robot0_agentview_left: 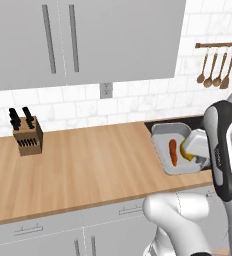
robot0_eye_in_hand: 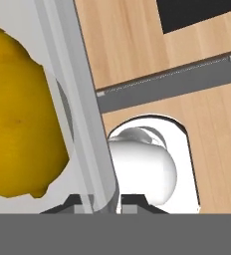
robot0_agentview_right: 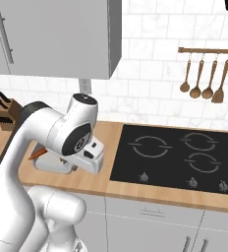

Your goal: Take the meat container that has the shrimp and place it on the second highest rack of the freezer. Then take the vegetable container that has the carrot and lemon and place it on the highest rack of the freezer.

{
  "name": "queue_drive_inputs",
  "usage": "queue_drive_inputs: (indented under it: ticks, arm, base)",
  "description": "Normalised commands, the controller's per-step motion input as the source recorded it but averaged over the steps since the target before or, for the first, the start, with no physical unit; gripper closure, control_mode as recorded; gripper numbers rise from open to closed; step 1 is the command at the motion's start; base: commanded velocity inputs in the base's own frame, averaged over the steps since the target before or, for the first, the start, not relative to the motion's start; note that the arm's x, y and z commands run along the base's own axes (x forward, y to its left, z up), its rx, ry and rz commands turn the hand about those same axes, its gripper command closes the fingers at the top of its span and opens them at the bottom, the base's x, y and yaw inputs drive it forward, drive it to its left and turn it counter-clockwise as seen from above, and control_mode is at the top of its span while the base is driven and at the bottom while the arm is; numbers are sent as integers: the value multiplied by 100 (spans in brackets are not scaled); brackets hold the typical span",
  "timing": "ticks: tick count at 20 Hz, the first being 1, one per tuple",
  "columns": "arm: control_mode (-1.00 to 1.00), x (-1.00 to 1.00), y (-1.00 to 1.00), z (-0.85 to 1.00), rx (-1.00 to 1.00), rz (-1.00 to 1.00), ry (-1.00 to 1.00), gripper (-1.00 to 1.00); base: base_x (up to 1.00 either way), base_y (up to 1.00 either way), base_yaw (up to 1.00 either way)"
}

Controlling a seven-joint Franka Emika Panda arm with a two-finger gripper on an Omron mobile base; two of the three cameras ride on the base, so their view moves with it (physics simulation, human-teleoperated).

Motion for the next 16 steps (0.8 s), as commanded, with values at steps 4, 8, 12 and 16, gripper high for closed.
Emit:
queue_drive_inputs:
  ticks: [4,8,12,16]
  arm:
    - [-100,-9,6,0,0,0,0,100]
    - [100,-2,0,0,0,0,0,100]
    - [100,0,0,0,0,0,0,100]
    - [100,0,0,0,0,0,0,100]
  base:
    - [0,0,0]
    - [-41,0,0]
    - [-100,0,2]
    - [-96,31,33]
